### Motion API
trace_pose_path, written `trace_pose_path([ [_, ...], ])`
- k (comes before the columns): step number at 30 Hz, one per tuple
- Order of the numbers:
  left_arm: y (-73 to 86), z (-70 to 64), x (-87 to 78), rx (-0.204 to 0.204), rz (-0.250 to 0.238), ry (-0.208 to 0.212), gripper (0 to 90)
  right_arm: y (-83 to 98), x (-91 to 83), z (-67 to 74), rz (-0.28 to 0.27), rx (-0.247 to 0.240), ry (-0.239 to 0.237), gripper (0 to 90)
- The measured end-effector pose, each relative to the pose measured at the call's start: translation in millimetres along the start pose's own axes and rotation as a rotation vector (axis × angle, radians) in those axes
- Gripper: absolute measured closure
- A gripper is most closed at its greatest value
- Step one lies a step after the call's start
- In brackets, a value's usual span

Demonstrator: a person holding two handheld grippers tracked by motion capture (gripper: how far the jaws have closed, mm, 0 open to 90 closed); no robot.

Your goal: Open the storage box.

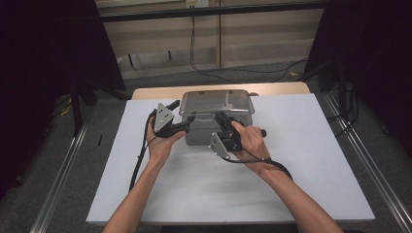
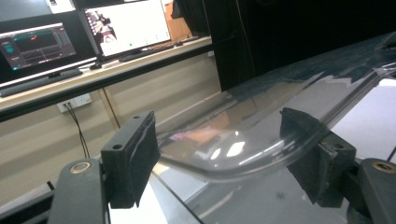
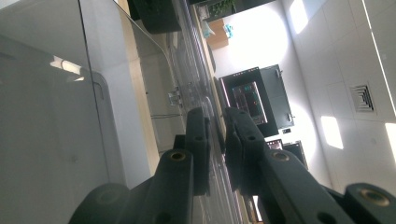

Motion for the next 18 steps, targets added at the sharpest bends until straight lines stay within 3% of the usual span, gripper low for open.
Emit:
trace_pose_path([
  [5,1.1,-1.6,2.8,0.006,-0.012,0.013,34.3,0.1,0.1,-0.4,-0.002,-0.004,-0.003,79.6],
  [18,4.1,1.1,9.5,-0.001,-0.013,0.015,38.8,0.1,0.8,1.3,0.000,-0.006,-0.011,78.7],
])
Point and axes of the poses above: each handheld gripper's, and its own axes: x roughly forward along the jaws, y roughly out of its underside, z roughly to its left, the point moved 3 cm from there along x, roughly forward along the jaws, and after that the axes turned 6 degrees about x, right-handed, at the moved point
